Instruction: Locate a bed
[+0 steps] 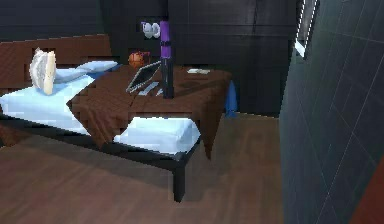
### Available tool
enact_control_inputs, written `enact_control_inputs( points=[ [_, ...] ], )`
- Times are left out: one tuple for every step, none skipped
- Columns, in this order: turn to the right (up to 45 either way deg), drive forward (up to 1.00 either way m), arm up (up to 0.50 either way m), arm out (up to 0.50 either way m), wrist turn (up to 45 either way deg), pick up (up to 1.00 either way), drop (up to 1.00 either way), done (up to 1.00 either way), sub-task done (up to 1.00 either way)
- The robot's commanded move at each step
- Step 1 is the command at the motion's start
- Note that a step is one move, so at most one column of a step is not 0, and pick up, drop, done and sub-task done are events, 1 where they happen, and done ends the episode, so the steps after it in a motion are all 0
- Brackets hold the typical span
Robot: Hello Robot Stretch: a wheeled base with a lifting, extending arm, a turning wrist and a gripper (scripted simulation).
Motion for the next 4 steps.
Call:
enact_control_inputs(
  points=[
    [6.0, 0.00, 0.00, 0.00, 0.0, 0.00, 0.00, 0.00, 0.00],
    [0.0, 0.75, 0.00, 0.00, 0.0, 0.00, 0.00, 0.00, 0.00],
    [-30.0, 0.00, 0.00, 0.00, 0.0, 0.00, 0.00, 0.00, 0.00],
    [0.0, 0.00, 0.00, 0.00, 0.0, 0.00, 0.00, 1.00, 0.00]
  ],
)
